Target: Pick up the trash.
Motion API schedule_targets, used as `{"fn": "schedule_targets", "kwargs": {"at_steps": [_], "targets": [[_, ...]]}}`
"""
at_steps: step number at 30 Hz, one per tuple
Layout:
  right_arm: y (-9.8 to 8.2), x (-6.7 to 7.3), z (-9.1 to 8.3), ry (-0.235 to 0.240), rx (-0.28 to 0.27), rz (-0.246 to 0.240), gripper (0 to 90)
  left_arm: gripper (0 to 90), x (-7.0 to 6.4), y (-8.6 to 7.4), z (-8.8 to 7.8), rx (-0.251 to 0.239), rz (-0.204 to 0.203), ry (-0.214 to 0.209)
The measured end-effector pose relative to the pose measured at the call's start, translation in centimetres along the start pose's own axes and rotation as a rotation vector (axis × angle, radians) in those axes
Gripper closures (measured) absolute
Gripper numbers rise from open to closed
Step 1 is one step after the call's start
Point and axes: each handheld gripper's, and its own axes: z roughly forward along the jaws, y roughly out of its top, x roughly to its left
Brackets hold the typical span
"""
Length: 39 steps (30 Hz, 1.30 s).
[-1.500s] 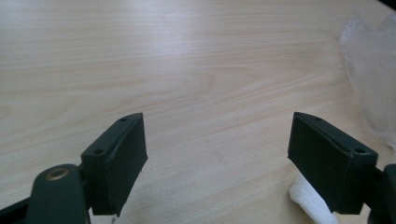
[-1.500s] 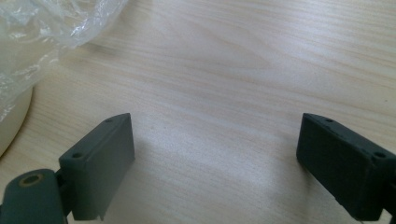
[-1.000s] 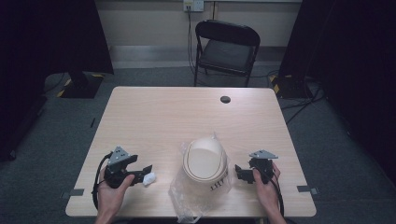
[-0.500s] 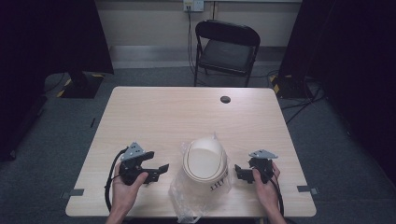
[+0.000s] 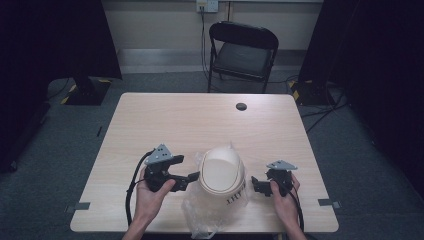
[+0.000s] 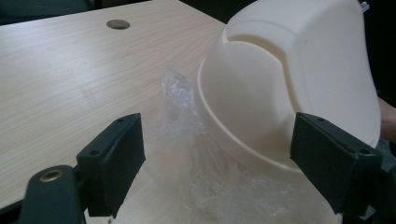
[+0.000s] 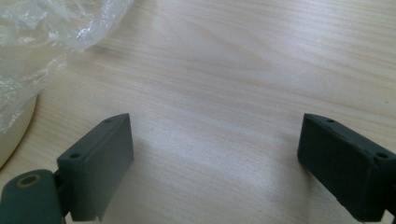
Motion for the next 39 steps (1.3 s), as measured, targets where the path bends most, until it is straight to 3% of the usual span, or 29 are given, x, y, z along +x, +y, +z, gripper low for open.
{"fn": "schedule_targets", "kwargs": {"at_steps": [6,11,13,24,30,31,34,39], "targets": [[0.0,0.0,0.0,0.0,0.0,0.0,9.8,15.9,-1.1,0.6,0.6,0.0,0.018,-0.029],[0.0,0.0,0.0,0.0,0.0,0.0,9.8,15.8,-1.3,0.9,1.7,0.031,-0.012,-0.029],[0.0,0.0,0.0,0.0,0.0,0.0,9.8,15.6,-1.4,0.9,2.1,0.056,-0.007,-0.011],[0.0,0.0,0.0,0.001,0.001,0.001,9.8,15.6,-1.4,1.3,3.4,0.101,0.012,0.009],[0.0,0.0,0.0,0.001,0.001,0.001,9.8,17.3,-1.3,1.6,4.7,0.151,-0.016,0.006],[0.0,0.0,0.0,0.001,0.001,0.0,9.8,17.9,-1.2,1.6,5.0,0.158,-0.004,0.028],[0.0,0.0,0.0,0.001,0.001,0.001,9.8,16.5,-1.0,1.6,5.5,0.154,-0.028,0.021],[0.0,0.0,0.0,0.001,0.001,0.001,9.8,19.2,-0.9,1.6,4.8,0.119,-0.024,0.011]]}}
